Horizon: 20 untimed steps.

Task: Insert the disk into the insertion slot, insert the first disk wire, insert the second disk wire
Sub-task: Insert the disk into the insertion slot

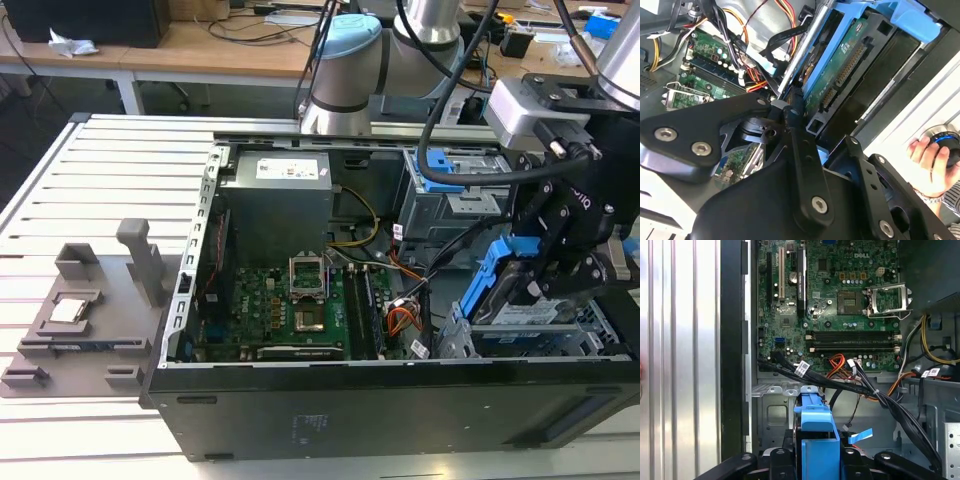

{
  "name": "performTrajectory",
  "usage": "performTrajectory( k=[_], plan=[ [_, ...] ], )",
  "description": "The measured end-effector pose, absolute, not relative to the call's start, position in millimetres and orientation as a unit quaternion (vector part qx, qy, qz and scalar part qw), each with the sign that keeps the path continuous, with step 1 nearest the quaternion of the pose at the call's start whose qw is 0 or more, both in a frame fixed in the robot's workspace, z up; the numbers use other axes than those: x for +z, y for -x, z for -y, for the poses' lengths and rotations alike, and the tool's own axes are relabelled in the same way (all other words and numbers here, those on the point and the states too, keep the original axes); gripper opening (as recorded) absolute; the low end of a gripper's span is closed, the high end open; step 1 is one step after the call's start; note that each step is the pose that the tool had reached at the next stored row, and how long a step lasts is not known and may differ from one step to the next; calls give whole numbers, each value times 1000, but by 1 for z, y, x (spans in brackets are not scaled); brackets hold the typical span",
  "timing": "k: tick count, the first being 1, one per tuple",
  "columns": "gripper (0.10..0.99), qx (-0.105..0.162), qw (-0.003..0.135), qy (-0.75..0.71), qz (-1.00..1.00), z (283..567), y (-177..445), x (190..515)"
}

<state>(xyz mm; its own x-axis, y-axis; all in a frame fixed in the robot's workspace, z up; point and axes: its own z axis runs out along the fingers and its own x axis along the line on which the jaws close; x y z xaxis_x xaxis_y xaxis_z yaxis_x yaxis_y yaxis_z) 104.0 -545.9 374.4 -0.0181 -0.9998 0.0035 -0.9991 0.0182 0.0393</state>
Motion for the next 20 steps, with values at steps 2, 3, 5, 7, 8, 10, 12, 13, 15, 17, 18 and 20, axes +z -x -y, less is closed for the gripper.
performTrajectory(
  k=[2, 3, 5, 7, 8, 10, 12, 13, 15, 17, 18, 20],
  plan=[
    [361, -13, 15, -701, 713, 546, -104, 374],
    [361, -13, 15, -701, 713, 546, -104, 374],
    [373, -13, 15, -701, 713, 546, -104, 374],
    [435, -13, 15, -701, 713, 546, -104, 374],
    [435, -13, 15, -700, 713, 546, -104, 374],
    [435, -13, 15, -701, 713, 546, -104, 374],
    [357, -13, 15, -700, 713, 546, -104, 374],
    [294, -13, 15, -701, 713, 546, -104, 374],
    [235, -13, 15, -701, 713, 546, -104, 374],
    [114, -13, 15, -701, 713, 546, -104, 374],
    [106, -13, 15, -701, 713, 546, -104, 374],
    [106, -13, 15, -701, 713, 546, -104, 374]
  ],
)
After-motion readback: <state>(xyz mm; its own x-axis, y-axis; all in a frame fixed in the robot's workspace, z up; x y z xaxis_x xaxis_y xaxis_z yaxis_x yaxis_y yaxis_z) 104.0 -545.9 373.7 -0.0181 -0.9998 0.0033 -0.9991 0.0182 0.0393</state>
